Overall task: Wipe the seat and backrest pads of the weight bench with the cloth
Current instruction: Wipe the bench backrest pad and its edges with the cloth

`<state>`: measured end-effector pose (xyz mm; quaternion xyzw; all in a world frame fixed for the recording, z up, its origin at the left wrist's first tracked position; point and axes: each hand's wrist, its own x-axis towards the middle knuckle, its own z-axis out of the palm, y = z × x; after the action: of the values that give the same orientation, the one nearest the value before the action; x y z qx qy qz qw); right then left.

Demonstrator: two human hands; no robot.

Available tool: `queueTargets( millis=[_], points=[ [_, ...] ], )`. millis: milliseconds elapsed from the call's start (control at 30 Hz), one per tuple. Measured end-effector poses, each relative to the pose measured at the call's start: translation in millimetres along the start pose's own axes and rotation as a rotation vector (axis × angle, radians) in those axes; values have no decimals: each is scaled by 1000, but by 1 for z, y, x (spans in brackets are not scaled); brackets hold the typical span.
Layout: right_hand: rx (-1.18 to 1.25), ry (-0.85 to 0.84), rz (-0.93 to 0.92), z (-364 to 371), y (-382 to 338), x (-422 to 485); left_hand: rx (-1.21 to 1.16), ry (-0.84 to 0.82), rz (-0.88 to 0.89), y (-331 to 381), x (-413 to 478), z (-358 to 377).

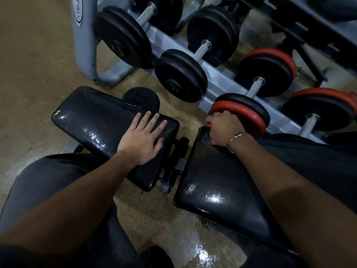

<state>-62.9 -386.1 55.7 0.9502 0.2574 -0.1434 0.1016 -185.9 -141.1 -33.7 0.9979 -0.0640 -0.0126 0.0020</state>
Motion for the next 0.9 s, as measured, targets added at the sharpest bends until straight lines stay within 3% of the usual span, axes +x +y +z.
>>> queueTargets(
  millis=[167, 333, 500, 667, 800, 900],
  points=[
    [87, 54, -306, 4, -10, -26, -8, 8, 2, 2, -1, -1],
    [33, 256, -87, 12, -18, -32, 1, 6, 0, 0, -1, 0],
    [49, 175, -308, 17, -15, -48, -1, 12, 4, 1, -2, 0],
    [-113, 250, -79, 10, -15, -41, -4, 7, 4, 0, -1, 1],
    [15, 114, -238, 12, -31, -57, -16, 12, 4, 0, -2, 1],
    [26, 163, -236, 11, -22, -71, -15, 18, 2, -1, -1, 1]
  ],
)
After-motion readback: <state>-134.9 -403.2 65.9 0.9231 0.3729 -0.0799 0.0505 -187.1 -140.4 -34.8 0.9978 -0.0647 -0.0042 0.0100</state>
